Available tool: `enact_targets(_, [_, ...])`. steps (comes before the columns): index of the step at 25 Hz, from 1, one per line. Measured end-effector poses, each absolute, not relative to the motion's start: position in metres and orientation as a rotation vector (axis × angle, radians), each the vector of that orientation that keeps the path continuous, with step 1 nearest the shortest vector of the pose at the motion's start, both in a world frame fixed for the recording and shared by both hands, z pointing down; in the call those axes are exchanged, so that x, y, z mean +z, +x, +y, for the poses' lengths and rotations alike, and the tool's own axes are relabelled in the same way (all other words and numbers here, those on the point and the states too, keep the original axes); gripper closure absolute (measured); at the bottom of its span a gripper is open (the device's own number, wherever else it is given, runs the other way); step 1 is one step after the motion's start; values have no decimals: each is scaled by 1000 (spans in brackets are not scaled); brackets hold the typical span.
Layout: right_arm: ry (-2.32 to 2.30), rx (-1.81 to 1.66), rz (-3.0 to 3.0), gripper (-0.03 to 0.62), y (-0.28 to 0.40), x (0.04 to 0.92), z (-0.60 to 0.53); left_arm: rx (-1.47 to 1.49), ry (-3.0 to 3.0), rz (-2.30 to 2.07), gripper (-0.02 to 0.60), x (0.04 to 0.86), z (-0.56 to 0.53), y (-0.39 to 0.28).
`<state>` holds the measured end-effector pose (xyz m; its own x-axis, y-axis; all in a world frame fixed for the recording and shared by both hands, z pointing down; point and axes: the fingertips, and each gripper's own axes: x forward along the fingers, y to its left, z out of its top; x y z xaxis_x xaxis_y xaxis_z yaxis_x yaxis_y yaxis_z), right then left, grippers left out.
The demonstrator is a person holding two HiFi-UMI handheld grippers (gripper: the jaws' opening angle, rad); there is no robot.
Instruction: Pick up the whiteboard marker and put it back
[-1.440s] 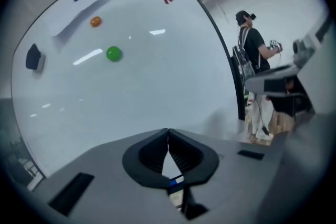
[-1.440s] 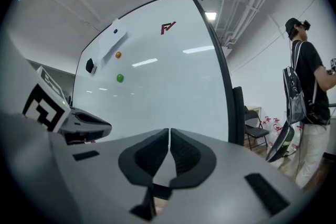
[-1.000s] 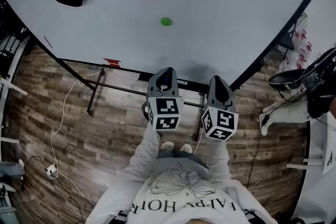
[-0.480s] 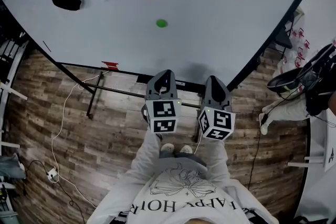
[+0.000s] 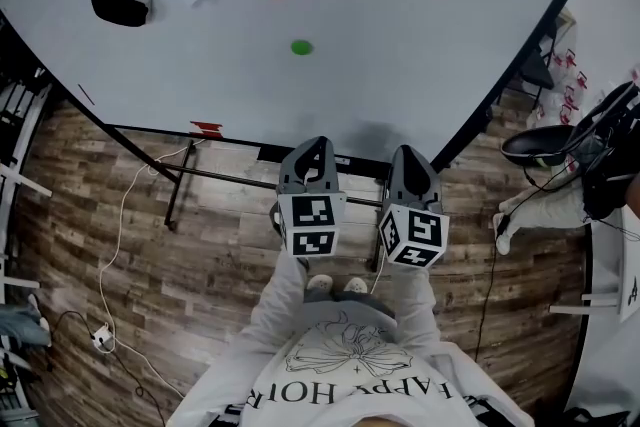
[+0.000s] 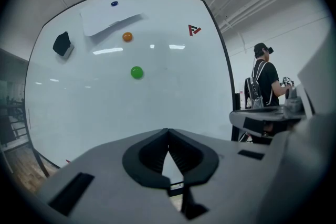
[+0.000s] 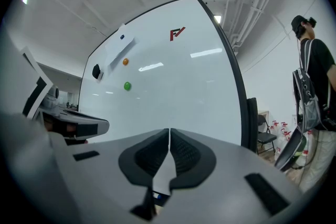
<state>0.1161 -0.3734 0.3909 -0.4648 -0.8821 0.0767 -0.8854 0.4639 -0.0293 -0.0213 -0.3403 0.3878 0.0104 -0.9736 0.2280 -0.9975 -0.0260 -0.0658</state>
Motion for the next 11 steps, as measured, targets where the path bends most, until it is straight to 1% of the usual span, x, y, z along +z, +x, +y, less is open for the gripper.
enact_targets(11, [1603, 100, -2639, 585, 119, 392, -371, 313, 2158, -2106, 575, 387, -335, -20])
